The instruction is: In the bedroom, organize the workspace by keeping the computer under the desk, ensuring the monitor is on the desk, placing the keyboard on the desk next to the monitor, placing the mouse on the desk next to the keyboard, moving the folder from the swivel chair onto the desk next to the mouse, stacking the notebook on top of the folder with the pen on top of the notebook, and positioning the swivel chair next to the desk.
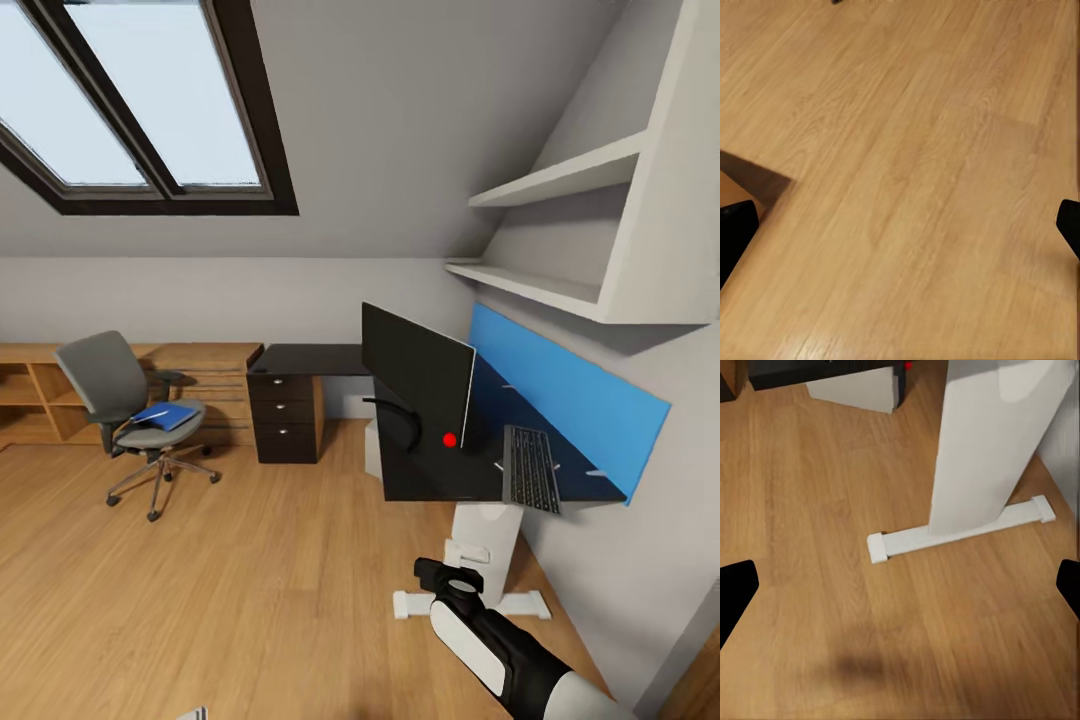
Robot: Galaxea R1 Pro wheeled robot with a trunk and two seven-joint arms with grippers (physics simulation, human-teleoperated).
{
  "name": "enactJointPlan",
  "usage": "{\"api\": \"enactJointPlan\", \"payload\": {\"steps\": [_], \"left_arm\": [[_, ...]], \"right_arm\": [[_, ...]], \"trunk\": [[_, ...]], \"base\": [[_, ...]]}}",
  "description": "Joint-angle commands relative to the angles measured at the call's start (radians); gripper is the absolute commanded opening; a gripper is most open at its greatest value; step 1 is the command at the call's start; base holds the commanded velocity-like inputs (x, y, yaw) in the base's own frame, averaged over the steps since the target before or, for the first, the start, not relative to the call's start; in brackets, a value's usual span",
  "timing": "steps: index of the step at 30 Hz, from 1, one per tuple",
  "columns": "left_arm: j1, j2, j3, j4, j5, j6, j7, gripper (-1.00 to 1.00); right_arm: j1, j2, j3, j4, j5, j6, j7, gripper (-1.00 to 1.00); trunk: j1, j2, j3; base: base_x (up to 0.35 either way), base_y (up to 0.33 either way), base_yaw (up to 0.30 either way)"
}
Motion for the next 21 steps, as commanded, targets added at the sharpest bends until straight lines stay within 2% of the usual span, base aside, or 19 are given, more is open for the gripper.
{"api": "enactJointPlan", "payload": {"steps": [1,5,10,16,21], "left_arm": [[0.0,0.0,0.0,-0.001,0.009,-0.004,0.0,1.0],[0.0,0.0,0.001,-0.001,0.009,-0.004,0.001,1.0],[0.0,0.0,0.001,-0.001,0.009,-0.003,0.001,1.0],[0.0,0.001,0.002,0.0,0.009,-0.002,0.001,1.0],[0.0,0.0,0.002,0.0,0.009,-0.002,0.0,1.0]], "right_arm": [[-0.001,-0.001,0.004,-0.001,-0.002,0.005,-0.006,1.0],[-0.001,0.0,0.005,0.0,-0.003,0.005,-0.005,1.0],[-0.001,0.001,0.005,0.003,-0.003,0.004,-0.003,1.0],[-0.002,0.006,0.008,0.034,0.001,0.003,0.002,1.0],[-0.002,0.005,0.008,0.037,0.003,0.002,0.002,1.0]], "trunk": [[-0.004,0.006,0.002],[-0.019,0.034,0.015],[-0.038,0.069,0.03],[-0.061,0.111,0.049],[-0.08,0.146,0.064]], "base": [[0.0,0.0,-0.192],[-0.047,0.0,-0.229],[-0.242,-0.02,-0.202],[-0.307,-0.071,-0.041],[-0.136,-0.047,-0.003]]}}
